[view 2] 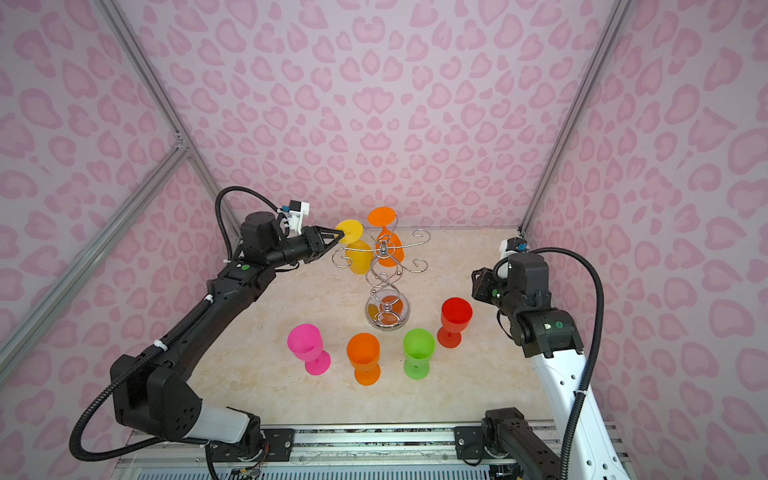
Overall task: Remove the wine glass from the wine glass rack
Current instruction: 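Raise the right gripper away while the left gripper moves to the yellow glass's foot, then close the left gripper on the yellow glass's foot on the rack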
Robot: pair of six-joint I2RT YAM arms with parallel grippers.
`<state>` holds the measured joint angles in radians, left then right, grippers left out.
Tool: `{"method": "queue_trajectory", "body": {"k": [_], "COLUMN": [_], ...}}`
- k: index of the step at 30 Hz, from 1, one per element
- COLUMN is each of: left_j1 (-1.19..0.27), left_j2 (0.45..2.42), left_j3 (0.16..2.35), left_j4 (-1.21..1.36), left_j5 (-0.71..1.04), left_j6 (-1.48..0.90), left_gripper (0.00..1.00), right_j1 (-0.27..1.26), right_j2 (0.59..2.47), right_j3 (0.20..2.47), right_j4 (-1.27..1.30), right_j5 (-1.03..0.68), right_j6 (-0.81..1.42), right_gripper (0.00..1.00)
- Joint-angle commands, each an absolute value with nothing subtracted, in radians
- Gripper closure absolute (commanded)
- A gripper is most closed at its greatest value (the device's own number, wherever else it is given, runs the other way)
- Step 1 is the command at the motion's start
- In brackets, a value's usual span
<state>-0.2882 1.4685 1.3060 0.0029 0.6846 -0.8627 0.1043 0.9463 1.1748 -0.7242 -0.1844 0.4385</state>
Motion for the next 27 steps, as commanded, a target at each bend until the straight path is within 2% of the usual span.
{"method": "queue_trajectory", "body": {"k": [1, 27], "left_j1": [-0.287, -0.285], "left_j2": [1.464, 1.428], "left_j3": [1.316, 1.324], "left_j4": [0.028, 0.010], "left_j5": [0.696, 0.707], "left_j6": [-0.853, -0.868], "left_gripper": [0.71, 0.87], "right_j1": [0.103, 0.088], "right_j2": [0.948, 0.943], "right_j3": [1.166, 1.142], "right_j4": [-0.708, -0.699], "right_j5": [-0.196, -0.221], "right_j6": [0.443, 0.449], "right_gripper": [0.63, 0.63]}}
